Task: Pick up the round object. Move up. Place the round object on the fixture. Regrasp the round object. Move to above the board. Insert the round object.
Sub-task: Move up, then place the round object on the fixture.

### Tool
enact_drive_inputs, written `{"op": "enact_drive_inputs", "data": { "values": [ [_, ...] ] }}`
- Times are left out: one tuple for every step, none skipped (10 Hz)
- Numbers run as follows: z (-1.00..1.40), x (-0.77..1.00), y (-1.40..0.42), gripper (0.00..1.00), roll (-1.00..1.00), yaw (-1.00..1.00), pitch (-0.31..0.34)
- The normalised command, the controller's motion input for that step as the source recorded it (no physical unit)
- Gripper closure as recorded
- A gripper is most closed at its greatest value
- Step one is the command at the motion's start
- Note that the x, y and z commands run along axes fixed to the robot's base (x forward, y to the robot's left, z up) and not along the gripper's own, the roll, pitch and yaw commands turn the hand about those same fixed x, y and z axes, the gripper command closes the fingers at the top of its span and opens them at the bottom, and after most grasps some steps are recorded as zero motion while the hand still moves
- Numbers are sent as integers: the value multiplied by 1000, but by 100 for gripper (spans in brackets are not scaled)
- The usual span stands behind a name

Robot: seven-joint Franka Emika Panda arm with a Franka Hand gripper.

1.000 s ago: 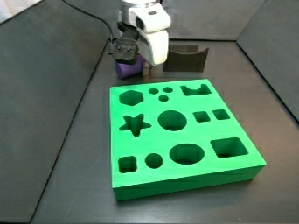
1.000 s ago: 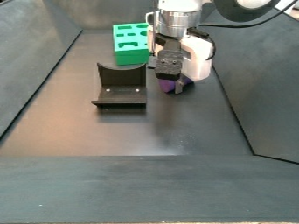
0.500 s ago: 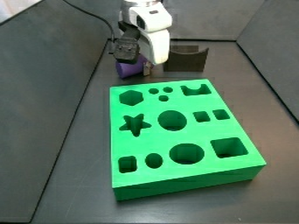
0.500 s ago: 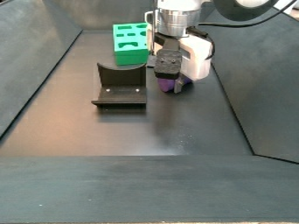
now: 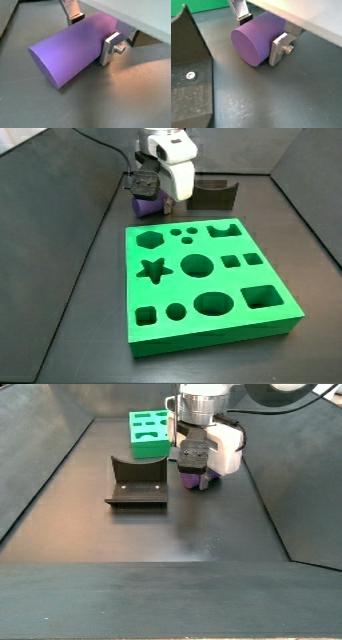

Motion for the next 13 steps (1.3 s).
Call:
{"op": "enact_drive_inputs", "data": {
  "values": [
    [833,0,0,100,0,0,0],
    [802,-46,1,100,0,18,23],
    [713,-57,0,100,-2,16,34],
    [593,-42,-2,100,-4,13,41],
    [451,-27,-3,100,-6,9,48],
    [247,-17,-4,100,-12,5,48],
    [1000,0,0,100,0,0,0],
    [1000,-1,0,100,-4,-2,-1],
    [1000,-11,-1,100,-7,-5,11],
    [1000,-16,-2,100,-13,-8,14],
    [1000,-20,-3,100,-18,-11,22],
    [1000,-22,-3,100,-24,-15,27],
    [1000,-26,-4,100,-27,-17,31]
  ]
}}
